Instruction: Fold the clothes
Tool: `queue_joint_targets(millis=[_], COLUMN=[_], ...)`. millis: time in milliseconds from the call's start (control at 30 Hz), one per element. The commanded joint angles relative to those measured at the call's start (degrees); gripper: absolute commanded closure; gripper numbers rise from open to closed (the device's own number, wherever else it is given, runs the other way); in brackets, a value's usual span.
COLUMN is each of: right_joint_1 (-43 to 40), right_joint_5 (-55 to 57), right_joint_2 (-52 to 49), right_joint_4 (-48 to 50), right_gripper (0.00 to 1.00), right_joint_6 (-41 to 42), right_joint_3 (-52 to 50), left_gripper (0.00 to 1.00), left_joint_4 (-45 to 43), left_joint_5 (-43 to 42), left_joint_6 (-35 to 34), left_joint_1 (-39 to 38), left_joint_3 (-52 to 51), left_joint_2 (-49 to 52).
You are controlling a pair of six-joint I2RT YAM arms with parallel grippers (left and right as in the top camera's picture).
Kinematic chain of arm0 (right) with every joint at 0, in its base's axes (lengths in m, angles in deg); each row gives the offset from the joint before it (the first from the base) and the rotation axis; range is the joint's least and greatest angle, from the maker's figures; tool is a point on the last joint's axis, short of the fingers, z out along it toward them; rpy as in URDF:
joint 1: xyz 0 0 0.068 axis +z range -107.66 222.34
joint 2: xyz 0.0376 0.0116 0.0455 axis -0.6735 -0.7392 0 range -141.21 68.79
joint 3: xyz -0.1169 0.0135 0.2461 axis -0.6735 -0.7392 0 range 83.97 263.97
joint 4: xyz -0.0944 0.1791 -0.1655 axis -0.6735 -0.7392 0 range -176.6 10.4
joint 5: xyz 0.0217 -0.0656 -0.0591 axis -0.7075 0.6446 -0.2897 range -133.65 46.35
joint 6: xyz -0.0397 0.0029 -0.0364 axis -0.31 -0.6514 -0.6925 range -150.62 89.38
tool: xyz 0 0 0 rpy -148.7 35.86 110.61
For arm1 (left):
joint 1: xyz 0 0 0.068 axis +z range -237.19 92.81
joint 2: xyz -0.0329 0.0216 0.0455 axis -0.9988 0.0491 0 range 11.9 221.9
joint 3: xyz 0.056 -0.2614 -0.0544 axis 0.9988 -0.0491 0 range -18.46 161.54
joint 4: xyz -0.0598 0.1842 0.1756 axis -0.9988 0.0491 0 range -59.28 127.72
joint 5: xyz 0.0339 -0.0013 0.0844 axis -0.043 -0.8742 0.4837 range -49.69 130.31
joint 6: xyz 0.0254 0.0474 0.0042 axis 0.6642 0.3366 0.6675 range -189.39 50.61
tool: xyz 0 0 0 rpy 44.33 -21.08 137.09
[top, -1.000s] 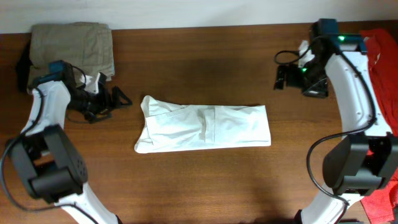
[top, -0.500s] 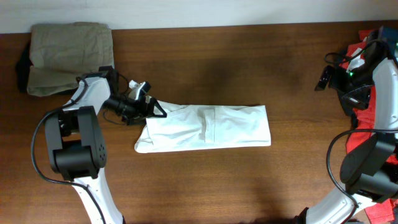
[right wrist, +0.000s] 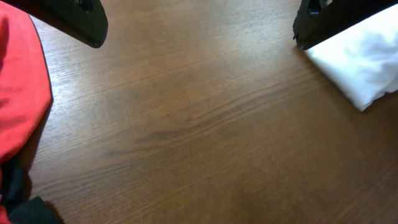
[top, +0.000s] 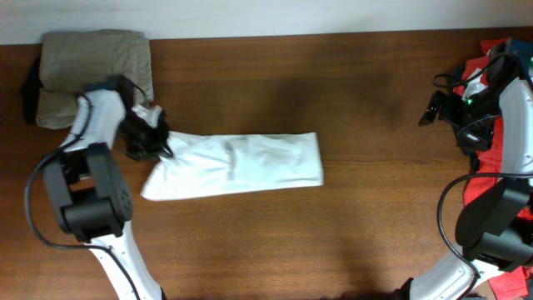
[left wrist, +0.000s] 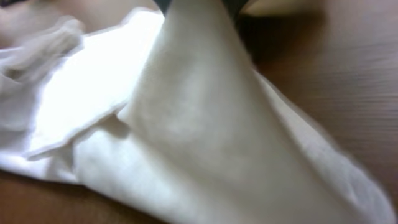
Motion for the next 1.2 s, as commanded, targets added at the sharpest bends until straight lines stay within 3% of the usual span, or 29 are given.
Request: queue_joint_targets(millis=[0, 133, 300, 500, 767, 933, 1167], right_joint_1=[1.1, 6.3, 12.5, 16.8, 16.7, 13.8, 9.9], right_joint_5=[-0.6, -0.5, -1.0, -5.1, -5.5, -6.8, -9.1], right_joint_2=[0.7, 0.5, 0.4, 0.4, 0.3, 0.3, 0.3], right_joint_4=[-0.2, 3.0, 9.8, 19.2, 21.7, 22.6, 22.4], right_gripper=[0.02, 0.01, 0.01, 0.01, 0.02, 0.01, 0.01], right_joint_6=[0.2, 0.2, 0.5, 2.4, 2.4, 2.6, 1.7], right_joint_3=[0.3, -4.5, -13.3, -23.0, -23.8, -23.8, -23.5], left_gripper=[0.99, 0.99, 0.99, 0.99, 0.98, 0.90, 0.54], left_joint_4=[6.4, 15.7, 11.8, 7.3, 6.4, 4.4, 4.3], left_joint_5=[3.1, 2.7, -7.6, -7.6, -7.7, -7.6, -7.7], left_joint_6=[-2.0, -2.0, -2.1, -3.8, -4.8, -4.8, -4.8], left_joint_1=[-0.4, -7.0, -17.2, -28.5, -38.4, -43.5, -47.1], left_joint_3=[12.5, 24.2, 24.5, 24.5, 24.5, 24.5, 24.5], left_joint_2=[0.2, 0.2, 0.2, 1.2, 9.3, 9.5, 10.4])
